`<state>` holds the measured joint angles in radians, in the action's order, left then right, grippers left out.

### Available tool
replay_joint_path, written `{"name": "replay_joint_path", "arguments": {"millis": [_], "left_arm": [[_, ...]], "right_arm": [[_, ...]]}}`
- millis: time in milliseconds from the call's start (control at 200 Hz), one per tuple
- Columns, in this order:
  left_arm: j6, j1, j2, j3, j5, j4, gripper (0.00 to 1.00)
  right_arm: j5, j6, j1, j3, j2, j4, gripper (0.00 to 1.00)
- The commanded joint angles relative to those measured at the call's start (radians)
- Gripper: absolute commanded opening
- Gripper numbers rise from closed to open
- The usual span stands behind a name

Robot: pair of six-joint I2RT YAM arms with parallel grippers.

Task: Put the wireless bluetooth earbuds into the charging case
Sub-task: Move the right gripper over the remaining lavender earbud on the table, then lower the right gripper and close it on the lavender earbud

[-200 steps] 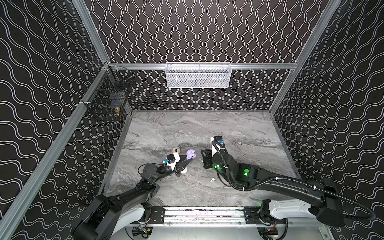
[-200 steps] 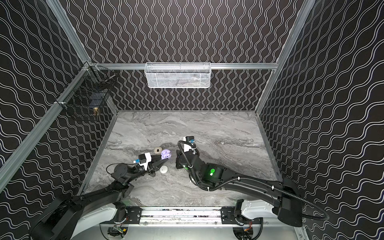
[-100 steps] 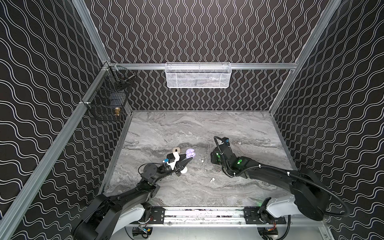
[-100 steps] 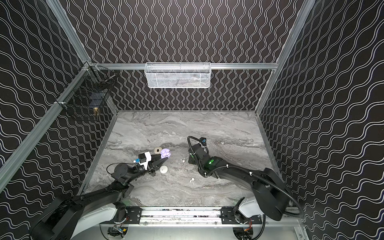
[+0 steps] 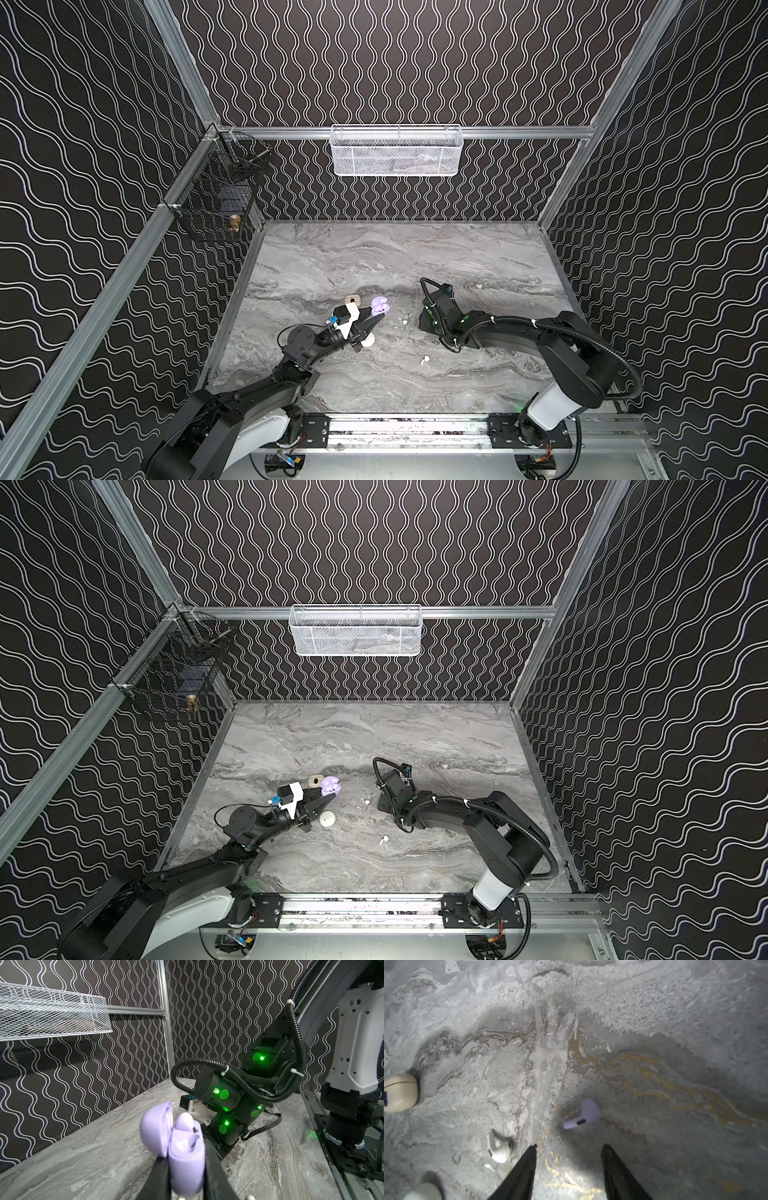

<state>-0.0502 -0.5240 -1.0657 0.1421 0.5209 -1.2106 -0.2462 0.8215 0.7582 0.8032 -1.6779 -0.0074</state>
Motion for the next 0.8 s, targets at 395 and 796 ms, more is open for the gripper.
{"name": "replay_joint_path", "arguments": {"millis": [395, 796], "left_arm": [[0.004, 0.000, 0.003, 0.008, -0.002, -0.023, 0.00], [0.006, 0.000, 0.006, 0.008, -0.003, -0.020, 0.00]], "right_arm": [[-0.026, -0.042, -0.020, 0.106, -0.104, -0.050, 0.53], [-0.081, -0.070, -0.016, 0.116, -0.099, -0.112, 0.52]]}}
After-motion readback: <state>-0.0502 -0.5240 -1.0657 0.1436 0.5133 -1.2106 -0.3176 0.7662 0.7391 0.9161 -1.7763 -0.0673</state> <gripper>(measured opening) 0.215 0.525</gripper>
